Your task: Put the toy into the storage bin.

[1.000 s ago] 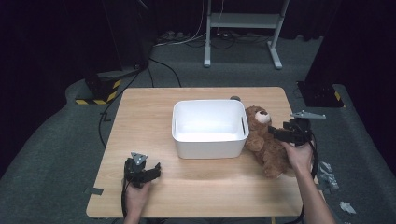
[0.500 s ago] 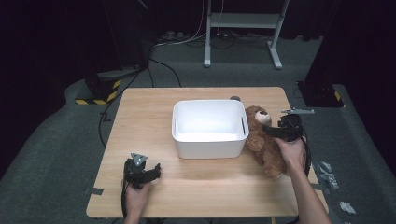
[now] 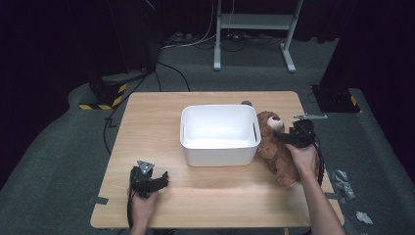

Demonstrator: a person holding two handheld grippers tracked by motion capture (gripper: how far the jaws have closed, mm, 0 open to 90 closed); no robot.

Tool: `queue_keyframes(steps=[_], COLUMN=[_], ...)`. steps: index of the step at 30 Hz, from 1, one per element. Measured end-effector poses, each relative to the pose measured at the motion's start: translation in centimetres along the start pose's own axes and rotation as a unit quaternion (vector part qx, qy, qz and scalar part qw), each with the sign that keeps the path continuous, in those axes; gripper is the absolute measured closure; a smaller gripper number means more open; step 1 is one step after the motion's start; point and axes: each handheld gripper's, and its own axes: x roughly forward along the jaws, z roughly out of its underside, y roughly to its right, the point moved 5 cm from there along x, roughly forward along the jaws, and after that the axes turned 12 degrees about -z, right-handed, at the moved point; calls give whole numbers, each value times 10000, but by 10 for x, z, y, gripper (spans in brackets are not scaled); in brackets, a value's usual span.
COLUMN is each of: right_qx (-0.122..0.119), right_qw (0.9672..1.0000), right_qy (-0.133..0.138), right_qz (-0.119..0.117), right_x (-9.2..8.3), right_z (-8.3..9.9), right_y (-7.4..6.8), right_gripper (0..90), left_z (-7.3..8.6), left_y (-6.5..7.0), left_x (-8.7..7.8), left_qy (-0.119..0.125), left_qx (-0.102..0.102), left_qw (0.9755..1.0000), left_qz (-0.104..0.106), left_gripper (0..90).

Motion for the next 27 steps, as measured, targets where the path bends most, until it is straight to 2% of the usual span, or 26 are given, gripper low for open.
queue_keyframes(steps=[5, 10, 17, 20, 22, 27], right_qx=[-107, -60, -167, -66, -47, -11], right_qw=[9999, 9998, 9987, 9988, 9990, 9984], right_qy=[-116, -189, -453, -474, -444, -536], right_qz=[-66, -2, 145, 95, 80, 178], right_x=[8, 14, 24, 28, 29, 34], right_z=[-1, 2, 9, 14, 15, 20], right_y=[-5, -5, -5, -3, -2, 0], right_gripper=[223, 212, 204, 201, 201, 208], left_z=[0, 0, 0, 0, -1, -1], left_y=[0, 0, 1, 2, 1, 1], left_x=[0, 0, 0, 0, 1, 1], left_qy=[-3, -1, 11, 5, 7, 8], left_qx=[-2, -10, -37, -93, -55, -57], left_qw=[10000, 10000, 10000, 10000, 10000, 10000], left_qz=[7, 13, 18, 10, 22, 23], left_gripper=[187, 188, 188, 188, 188, 188])
